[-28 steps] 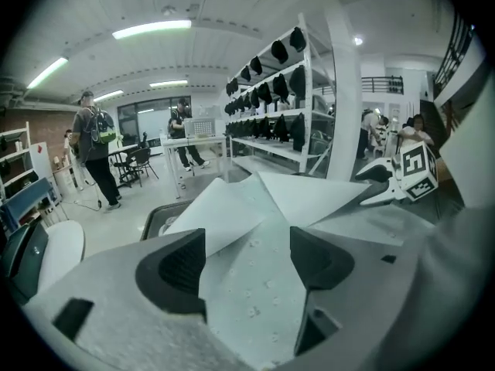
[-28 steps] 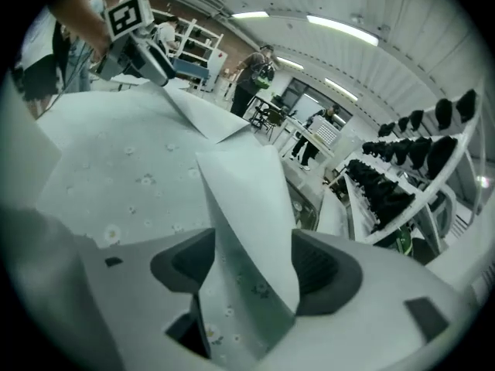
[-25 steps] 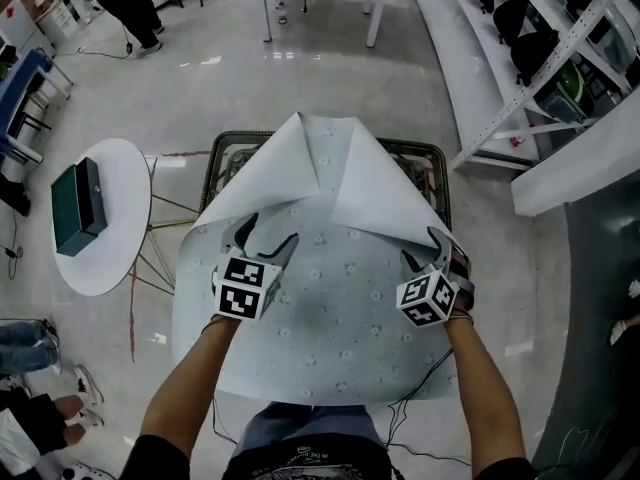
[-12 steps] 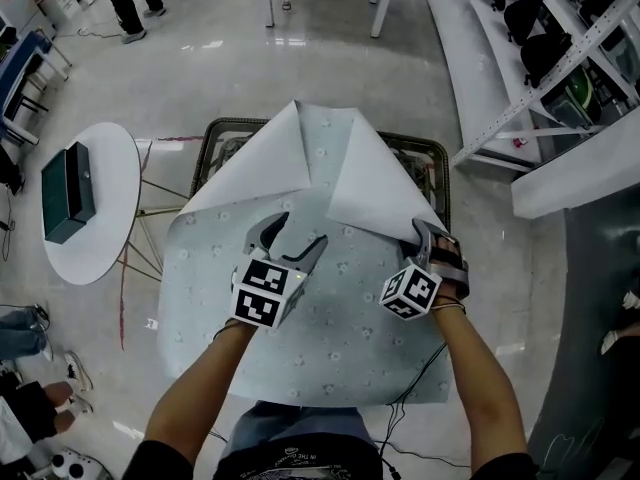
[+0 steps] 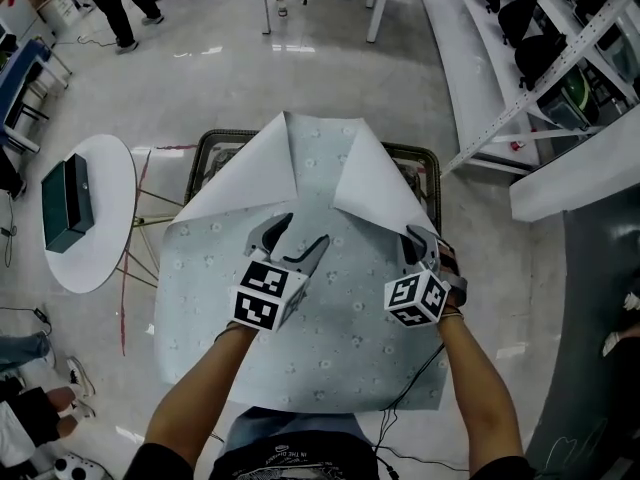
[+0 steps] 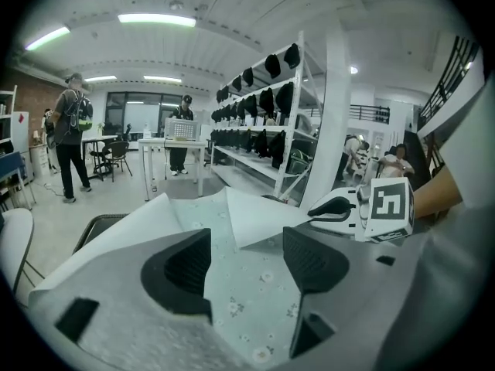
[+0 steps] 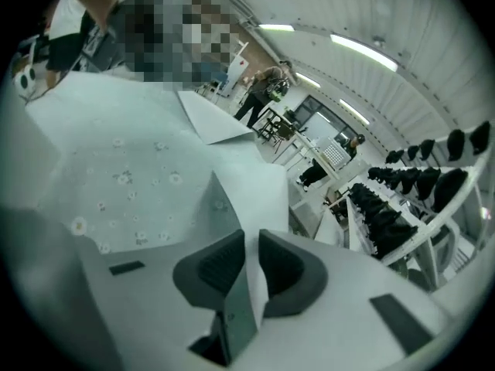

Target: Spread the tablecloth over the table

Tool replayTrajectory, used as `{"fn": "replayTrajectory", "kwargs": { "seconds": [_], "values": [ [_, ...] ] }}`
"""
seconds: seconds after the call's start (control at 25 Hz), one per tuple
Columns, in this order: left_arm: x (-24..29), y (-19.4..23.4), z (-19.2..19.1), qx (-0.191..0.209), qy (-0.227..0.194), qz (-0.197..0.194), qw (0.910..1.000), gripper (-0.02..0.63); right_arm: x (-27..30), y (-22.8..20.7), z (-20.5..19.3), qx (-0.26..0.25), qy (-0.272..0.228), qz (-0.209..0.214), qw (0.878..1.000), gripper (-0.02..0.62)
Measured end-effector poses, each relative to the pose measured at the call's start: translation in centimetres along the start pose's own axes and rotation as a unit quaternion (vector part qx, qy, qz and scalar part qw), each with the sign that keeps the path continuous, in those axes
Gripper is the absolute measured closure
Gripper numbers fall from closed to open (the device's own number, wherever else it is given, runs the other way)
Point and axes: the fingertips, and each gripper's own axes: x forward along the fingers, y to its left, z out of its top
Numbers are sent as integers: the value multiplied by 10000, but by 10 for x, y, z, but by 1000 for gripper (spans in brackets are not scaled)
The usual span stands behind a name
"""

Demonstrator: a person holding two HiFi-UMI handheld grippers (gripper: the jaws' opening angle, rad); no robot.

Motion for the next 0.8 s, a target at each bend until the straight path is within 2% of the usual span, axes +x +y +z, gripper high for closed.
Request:
{"fn": "replayTrajectory", "kwargs": {
  "seconds": [0.12,0.24,0.36,0.52,0.64,0.8],
  "values": [
    [6,-4,14,64,-32,-8,10000,318,-4,-25,1,712,-187,-137,9972,560],
    [15,-9,25,142,-29,-8,9999,325,-6,-57,-6,1667,-340,-261,9851,585],
    [24,-11,32,179,0,11,9998,328,0,-82,-27,2836,-437,-264,9576,588],
    [37,-16,38,185,81,8,9998,331,13,-107,-60,3878,-421,-304,9203,588],
    [44,-15,39,156,138,76,9998,336,26,-116,-76,4444,-454,-305,8941,586],
    [51,-16,38,159,206,157,9995,342,43,-123,-97,4930,-404,-327,8685,586]
  ]
}}
